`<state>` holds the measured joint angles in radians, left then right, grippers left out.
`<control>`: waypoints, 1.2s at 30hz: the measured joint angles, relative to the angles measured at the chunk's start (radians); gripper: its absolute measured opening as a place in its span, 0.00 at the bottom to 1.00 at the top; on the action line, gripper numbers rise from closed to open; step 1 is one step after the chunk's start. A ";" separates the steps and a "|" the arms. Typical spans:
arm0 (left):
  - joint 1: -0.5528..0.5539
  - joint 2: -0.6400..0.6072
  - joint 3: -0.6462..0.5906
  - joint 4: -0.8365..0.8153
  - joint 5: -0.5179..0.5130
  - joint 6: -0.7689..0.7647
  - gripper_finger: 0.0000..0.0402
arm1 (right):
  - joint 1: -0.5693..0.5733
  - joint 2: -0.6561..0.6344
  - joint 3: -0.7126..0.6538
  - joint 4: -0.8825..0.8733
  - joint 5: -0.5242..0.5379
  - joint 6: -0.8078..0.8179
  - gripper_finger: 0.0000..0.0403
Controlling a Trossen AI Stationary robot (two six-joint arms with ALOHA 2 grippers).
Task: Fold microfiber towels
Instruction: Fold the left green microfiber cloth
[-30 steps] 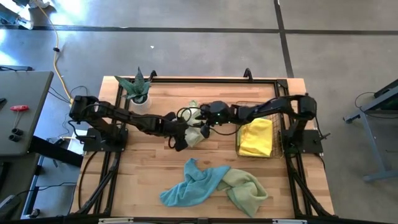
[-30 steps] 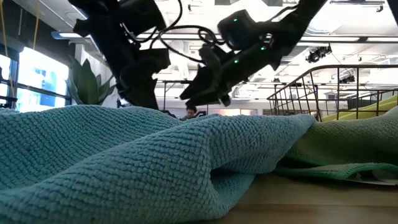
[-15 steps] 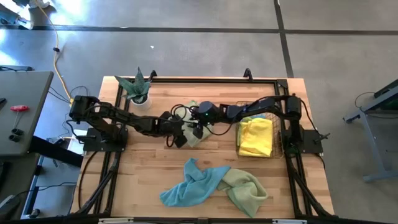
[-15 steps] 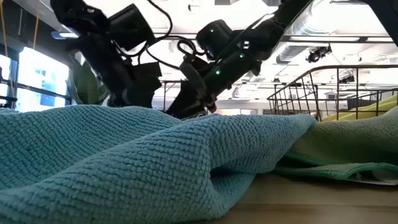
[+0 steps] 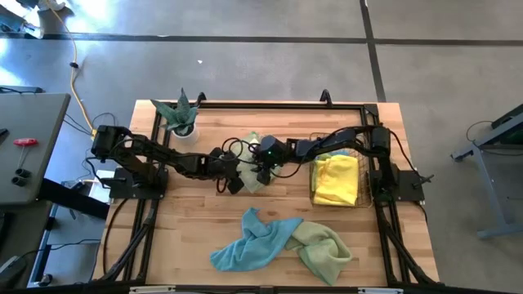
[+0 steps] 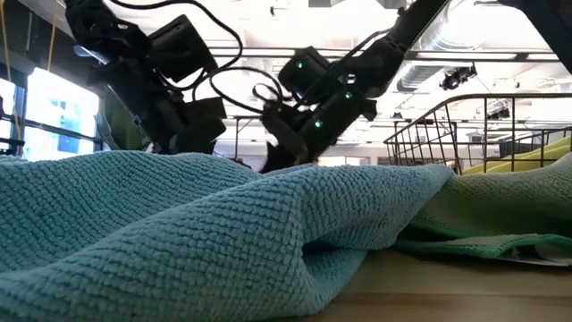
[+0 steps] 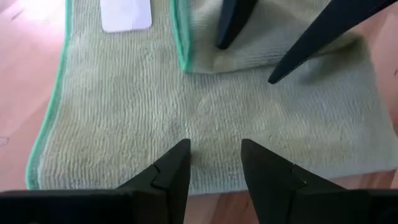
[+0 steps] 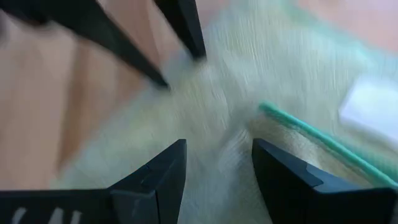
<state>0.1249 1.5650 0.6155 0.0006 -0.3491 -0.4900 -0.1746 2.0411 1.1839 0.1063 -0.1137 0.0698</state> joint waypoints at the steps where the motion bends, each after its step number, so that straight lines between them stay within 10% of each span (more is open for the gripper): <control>1: 0.002 0.000 0.000 0.004 0.001 0.000 0.33 | -0.006 0.000 0.000 -0.032 0.004 -0.007 0.44; 10: 0.002 0.000 0.000 -0.002 0.006 0.011 0.33 | -0.059 -0.106 -0.003 -0.410 0.088 0.057 0.44; 36: 0.112 0.306 0.002 0.704 0.157 0.105 0.33 | -0.048 -0.164 -0.002 -0.358 0.134 -0.099 0.44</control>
<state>0.2368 1.8714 0.6178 0.7051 -0.1923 -0.3847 -0.2222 1.8774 1.1824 -0.2522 0.0199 -0.0289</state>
